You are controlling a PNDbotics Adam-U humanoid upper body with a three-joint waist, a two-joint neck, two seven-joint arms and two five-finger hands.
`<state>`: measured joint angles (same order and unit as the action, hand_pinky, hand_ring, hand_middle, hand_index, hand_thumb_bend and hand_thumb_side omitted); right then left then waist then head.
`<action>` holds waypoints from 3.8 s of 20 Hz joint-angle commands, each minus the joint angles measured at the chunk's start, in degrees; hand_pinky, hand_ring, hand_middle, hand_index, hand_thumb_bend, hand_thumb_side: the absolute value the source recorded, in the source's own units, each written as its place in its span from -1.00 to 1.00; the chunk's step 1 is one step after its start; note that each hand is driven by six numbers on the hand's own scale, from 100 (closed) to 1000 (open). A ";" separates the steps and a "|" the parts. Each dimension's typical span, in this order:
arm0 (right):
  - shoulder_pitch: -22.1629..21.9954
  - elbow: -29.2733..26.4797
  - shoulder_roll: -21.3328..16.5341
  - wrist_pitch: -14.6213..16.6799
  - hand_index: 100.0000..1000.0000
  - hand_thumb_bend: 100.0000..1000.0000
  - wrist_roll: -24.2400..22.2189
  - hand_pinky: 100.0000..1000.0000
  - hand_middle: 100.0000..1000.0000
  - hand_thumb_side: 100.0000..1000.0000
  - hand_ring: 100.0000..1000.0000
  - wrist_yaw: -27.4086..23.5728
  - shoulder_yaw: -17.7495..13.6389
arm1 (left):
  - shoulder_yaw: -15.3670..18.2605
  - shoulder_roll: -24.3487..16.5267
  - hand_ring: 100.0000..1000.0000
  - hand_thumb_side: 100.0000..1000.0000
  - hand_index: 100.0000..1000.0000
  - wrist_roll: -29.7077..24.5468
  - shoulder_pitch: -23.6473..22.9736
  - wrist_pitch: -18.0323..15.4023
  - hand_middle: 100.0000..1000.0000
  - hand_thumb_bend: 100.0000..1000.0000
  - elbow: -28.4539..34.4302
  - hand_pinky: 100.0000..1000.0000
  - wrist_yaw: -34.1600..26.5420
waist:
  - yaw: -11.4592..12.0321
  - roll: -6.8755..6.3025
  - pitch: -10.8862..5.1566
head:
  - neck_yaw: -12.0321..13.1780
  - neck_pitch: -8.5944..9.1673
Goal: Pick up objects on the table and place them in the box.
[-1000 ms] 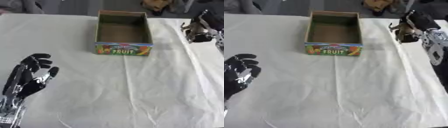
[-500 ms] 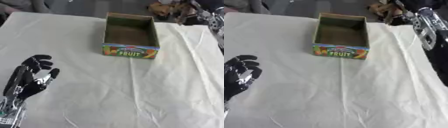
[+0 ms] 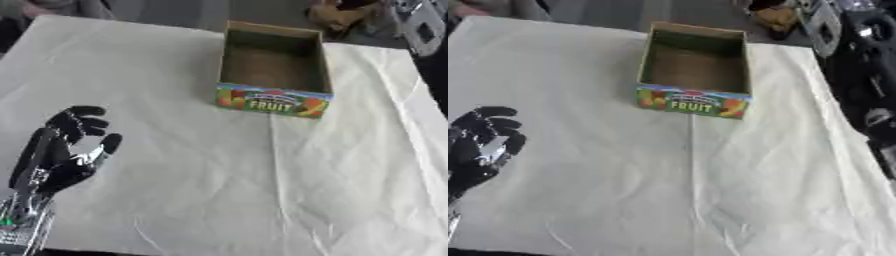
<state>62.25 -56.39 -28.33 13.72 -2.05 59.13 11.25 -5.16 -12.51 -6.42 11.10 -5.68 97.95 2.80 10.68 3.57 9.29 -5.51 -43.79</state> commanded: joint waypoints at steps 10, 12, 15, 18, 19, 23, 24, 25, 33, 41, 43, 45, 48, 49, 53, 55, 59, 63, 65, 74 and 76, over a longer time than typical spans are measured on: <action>0.68 7.25 5.64 -2.23 -0.17 -1.00 3.35 0.17 -0.37 -1.00 0.02 1.96 -3.02 | -1.25 0.79 0.26 -0.43 0.40 -1.43 1.72 -0.05 0.30 0.07 1.18 0.28 -0.89 | 3.28 -1.49 -0.11 | -3.40 -0.33; 0.30 8.28 6.83 -2.39 -0.16 -1.00 3.82 0.16 -0.37 -1.00 0.02 2.44 -3.15 | -1.36 0.91 0.26 -0.43 0.40 -1.58 1.83 -0.06 0.30 0.07 1.21 0.28 -0.96 | 3.58 -1.67 -0.05 | -3.77 -0.33; -0.49 10.05 8.98 -2.45 -0.12 -1.00 4.29 0.16 -0.33 -1.00 0.03 3.17 -3.27 | -1.38 1.05 0.26 -0.43 0.40 -1.64 1.83 -0.04 0.30 0.07 1.20 0.28 -1.01 | 3.80 -1.92 -0.03 | -3.98 -0.33; -1.32 11.60 10.86 -2.46 -0.09 -1.00 4.69 0.16 -0.30 -1.00 0.04 3.82 -3.16 | -1.44 1.19 0.26 -0.44 0.40 -1.75 1.88 -0.06 0.30 0.07 1.22 0.28 -1.07 | 3.94 -2.10 -0.03 | -4.18 -0.33; -1.69 12.07 11.52 -2.34 -0.07 -1.00 4.70 0.16 -0.28 -1.00 0.05 3.97 -3.05 | -1.44 1.20 0.26 -0.44 0.40 -1.76 1.88 -0.05 0.30 0.07 1.22 0.28 -1.07 | 3.97 -2.16 -0.03 | -4.21 -0.33; -2.67 13.67 13.19 -1.98 -0.04 -1.00 4.50 0.17 -0.26 -1.00 0.06 4.39 -2.93 | -1.41 1.24 0.26 -0.44 0.40 -1.78 1.84 -0.05 0.30 0.08 1.22 0.28 -1.09 | 4.06 -2.28 -0.08 | -4.28 -0.33; -2.79 13.93 13.42 -1.83 -0.04 -1.00 4.32 0.17 -0.26 -1.00 0.06 4.48 -2.86 | -1.39 1.24 0.26 -0.44 0.40 -1.77 1.81 -0.04 0.30 0.08 1.21 0.28 -1.09 | 4.05 -2.28 -0.10 | -4.23 -0.33; -2.87 14.13 13.61 -1.66 -0.03 -1.00 4.13 0.18 -0.24 -1.00 0.08 4.58 -2.76 | -1.38 1.25 0.26 -0.44 0.40 -1.76 1.81 -0.04 0.30 0.08 1.21 0.28 -1.09 | 4.03 -2.27 -0.12 | -4.18 -0.33; -3.09 15.29 13.80 -1.17 0.18 -1.00 0.40 0.24 -0.07 -1.00 0.21 5.06 -2.56 | -1.31 1.25 0.26 -0.44 0.40 -1.75 1.72 -0.06 0.30 0.08 1.18 0.28 -1.06 | 3.71 -2.26 -0.40 | -4.01 -0.33; -3.13 16.97 12.64 -2.68 0.58 -0.80 -7.44 0.40 0.37 -1.00 0.45 2.96 -3.27 | -1.20 1.19 0.26 -0.44 0.40 -1.69 1.65 -0.07 0.30 0.09 1.14 0.28 -0.97 | 3.34 -2.23 -0.66 | -3.70 -0.33; -3.19 17.01 12.24 -3.22 0.63 -0.73 -9.41 0.42 0.45 -0.87 0.49 2.07 -3.67 | -1.16 1.17 0.26 -0.44 0.40 -1.67 1.63 -0.07 0.30 0.09 1.14 0.28 -0.94 | 3.24 -2.26 -0.69 | -3.59 -0.33; -3.30 16.71 11.69 -3.73 0.69 -0.62 -10.88 0.45 0.51 -0.65 0.51 1.03 -4.05 | -1.10 1.15 0.26 -0.44 0.40 -1.62 1.62 -0.08 0.30 0.09 1.15 0.28 -0.93 | 3.14 -2.27 -0.73 | -3.49 -0.33; -3.43 16.23 11.00 -4.13 0.71 -0.58 -11.99 0.45 0.54 -0.59 0.52 -0.49 -4.24 | -1.02 1.10 0.26 -0.44 0.40 -1.55 1.58 -0.08 0.30 0.10 1.15 0.28 -0.91 | 2.98 -2.25 -0.78 | -3.28 -0.33; -3.44 16.11 10.92 -4.22 0.71 -0.58 -12.17 0.45 0.54 -0.59 0.52 -0.76 -4.20 | -1.02 1.10 0.26 -0.44 0.40 -1.55 1.58 -0.08 0.30 0.10 1.15 0.28 -0.90 | 2.97 -2.24 -0.79 | -3.26 -0.33; -3.47 15.84 10.81 -4.45 0.71 -0.58 -12.49 0.45 0.54 -0.59 0.52 -1.19 -4.08 | -1.02 1.09 0.26 -0.44 0.40 -1.54 1.58 -0.08 0.30 0.10 1.15 0.28 -0.90 | 2.97 -2.24 -0.79 | -3.25 -0.33; -3.47 15.79 10.81 -4.48 0.71 -0.58 -12.54 0.45 0.54 -0.59 0.52 -1.24 -4.06 | -1.02 1.09 0.26 -0.44 0.40 -1.54 1.58 -0.08 0.30 0.10 1.15 0.28 -0.89 | 2.97 -2.24 -0.79 | -3.25 -0.33; -4.91 13.78 6.84 -3.64 0.82 -0.16 -12.22 0.50 0.72 -0.14 0.58 -3.78 -5.58 | -0.44 0.76 0.26 -0.45 0.40 -1.09 1.12 -0.07 0.30 0.11 1.06 0.28 -0.67 | 1.03 -2.04 -1.24 | -1.46 -0.33; -5.82 11.83 3.81 -3.54 0.83 -0.17 -12.75 0.50 0.73 -0.15 0.58 -7.65 -5.49 | -0.32 0.64 0.26 -0.45 0.40 -0.92 0.97 -0.07 0.30 0.11 1.03 0.28 -0.57 | 0.41 -1.96 -1.35 | -1.01 -0.33; -5.96 11.26 3.34 -4.02 0.83 -0.17 -13.10 0.50 0.73 -0.15 0.58 -9.28 -5.03 | -0.32 0.63 0.26 -0.45 0.40 -0.91 0.96 -0.08 0.30 0.11 1.02 0.28 -0.55 | 0.37 -1.94 -1.36 | -0.98 -0.33; -8.26 6.64 -1.11 -5.85 0.85 -0.03 -11.36 0.50 0.74 -0.23 0.57 -12.97 -6.56 | 0.29 0.12 0.26 -0.45 0.40 -0.39 0.27 -0.06 0.30 0.13 0.86 0.28 -0.31 | -2.08 -1.35 -1.81 | 0.79 -0.33; -9.20 5.10 -3.43 -6.00 0.85 -0.02 -10.84 0.50 0.74 -0.23 0.57 -14.66 -6.35 | 0.27 0.10 0.26 -0.45 0.40 -0.34 0.25 -0.08 0.30 0.13 0.85 0.28 -0.28 | -2.16 -1.31 -1.82 | 0.78 -0.33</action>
<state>52.11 -49.08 -28.66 7.87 -13.48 45.73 5.37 -5.36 -11.20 -7.05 11.04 -5.67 97.99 2.55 8.51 2.37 8.42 -5.01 -43.79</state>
